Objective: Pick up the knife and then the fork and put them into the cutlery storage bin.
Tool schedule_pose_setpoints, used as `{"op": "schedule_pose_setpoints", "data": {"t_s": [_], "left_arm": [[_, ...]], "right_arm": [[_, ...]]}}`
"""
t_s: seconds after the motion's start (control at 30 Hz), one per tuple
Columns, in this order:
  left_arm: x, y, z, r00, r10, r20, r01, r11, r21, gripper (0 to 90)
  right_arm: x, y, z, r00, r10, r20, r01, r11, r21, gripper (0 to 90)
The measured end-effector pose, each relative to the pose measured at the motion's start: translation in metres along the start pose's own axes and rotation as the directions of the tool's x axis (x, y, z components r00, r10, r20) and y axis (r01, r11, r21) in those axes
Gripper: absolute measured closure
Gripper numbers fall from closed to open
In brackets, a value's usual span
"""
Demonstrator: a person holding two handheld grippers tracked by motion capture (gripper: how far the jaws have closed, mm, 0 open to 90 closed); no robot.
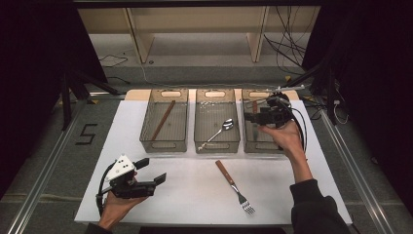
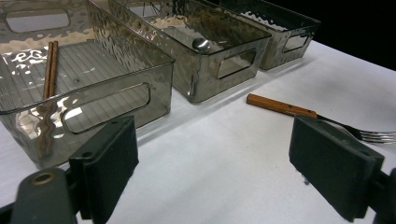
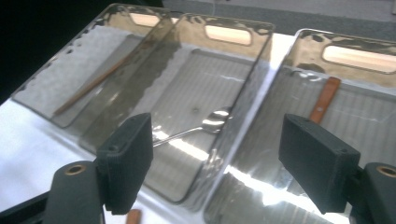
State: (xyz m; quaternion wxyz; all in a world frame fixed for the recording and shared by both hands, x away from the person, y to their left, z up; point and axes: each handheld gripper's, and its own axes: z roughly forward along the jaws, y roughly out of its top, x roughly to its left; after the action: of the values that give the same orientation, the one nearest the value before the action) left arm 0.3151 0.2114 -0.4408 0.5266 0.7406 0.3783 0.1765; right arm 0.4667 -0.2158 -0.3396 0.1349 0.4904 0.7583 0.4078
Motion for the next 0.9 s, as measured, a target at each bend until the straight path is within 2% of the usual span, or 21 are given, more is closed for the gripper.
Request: {"op": "schedule_pose_setpoints", "data": {"t_s": [0.57,0.9], "left_arm": [[-0.001,0.001,-0.001,0.9999,-0.012,0.007,0.012,0.9999,-0.006,15.0],[0.000,0.000,-0.001,0.9998,-0.016,0.010,0.016,0.9998,-0.011,15.1]], "right_arm": [[0.034,-0.028,-0.003,0.9953,-0.079,-0.056,0.080,0.996,0.025,25.8],[0.047,-0.047,-0.001,0.9904,-0.113,-0.080,0.117,0.992,0.047,25.7]]}}
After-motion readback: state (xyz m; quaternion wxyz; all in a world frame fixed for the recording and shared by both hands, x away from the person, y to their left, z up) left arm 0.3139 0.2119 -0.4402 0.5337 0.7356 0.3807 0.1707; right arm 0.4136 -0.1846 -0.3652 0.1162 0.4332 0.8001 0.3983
